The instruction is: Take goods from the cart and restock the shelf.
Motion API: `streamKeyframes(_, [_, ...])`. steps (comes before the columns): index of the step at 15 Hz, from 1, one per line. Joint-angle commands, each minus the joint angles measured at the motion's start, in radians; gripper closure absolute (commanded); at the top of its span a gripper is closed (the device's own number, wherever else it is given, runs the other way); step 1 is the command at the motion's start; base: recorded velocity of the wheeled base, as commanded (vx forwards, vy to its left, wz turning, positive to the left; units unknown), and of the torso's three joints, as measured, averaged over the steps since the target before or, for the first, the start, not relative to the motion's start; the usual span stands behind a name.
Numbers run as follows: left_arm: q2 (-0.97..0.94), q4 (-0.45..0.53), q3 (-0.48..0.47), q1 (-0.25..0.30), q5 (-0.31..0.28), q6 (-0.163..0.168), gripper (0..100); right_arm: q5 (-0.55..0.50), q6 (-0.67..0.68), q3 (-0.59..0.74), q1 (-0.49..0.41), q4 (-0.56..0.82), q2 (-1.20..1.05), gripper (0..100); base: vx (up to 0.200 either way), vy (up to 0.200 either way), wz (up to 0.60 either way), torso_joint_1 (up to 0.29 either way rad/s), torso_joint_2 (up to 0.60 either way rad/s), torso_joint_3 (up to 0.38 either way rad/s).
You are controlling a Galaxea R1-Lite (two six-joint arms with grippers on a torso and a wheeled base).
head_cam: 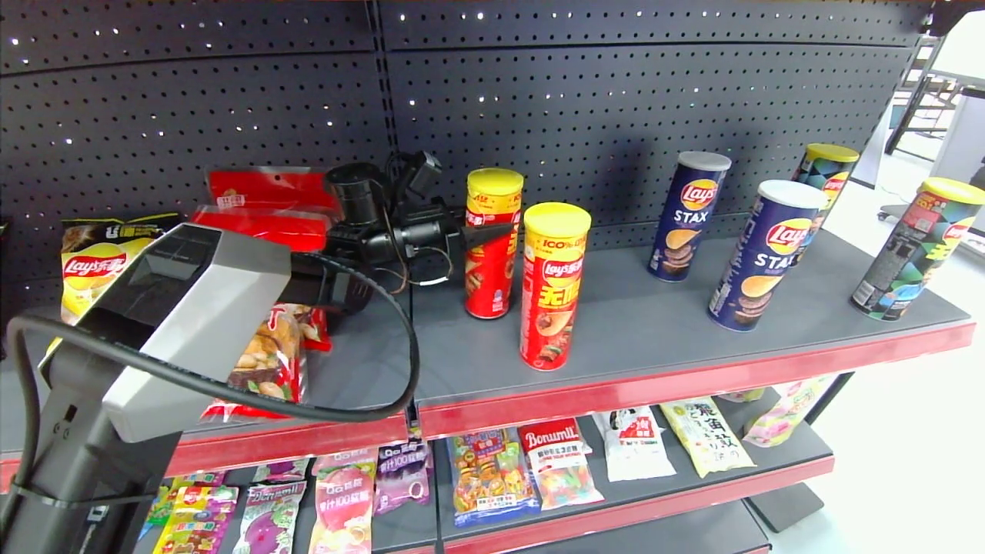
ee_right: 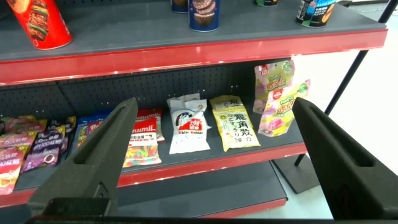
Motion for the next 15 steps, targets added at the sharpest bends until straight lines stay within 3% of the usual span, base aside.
streamKeyframes(1, [-0.001,-0.001,0.001,0.000,0.000,0.006,100,-0.001,0.000,0.000,0.000,0.000,0.002,0,0.000,0.000,0.00,0.000,0.00,0.000])
streamKeyframes(12, [0.007,0.000,0.001,0.009,0.000,0.008,100,-0.001,0.000,0.000,0.000,0.000,0.002,0,0.000,0.000,0.00,0.000,0.00,0.000])
streamKeyframes(15, [0.012,0.002,0.004,0.014,0.000,-0.012,100,0.000,0.000,0.000,0.000,0.000,0.002,0,0.000,0.000,0.00,0.000,0.00,0.000])
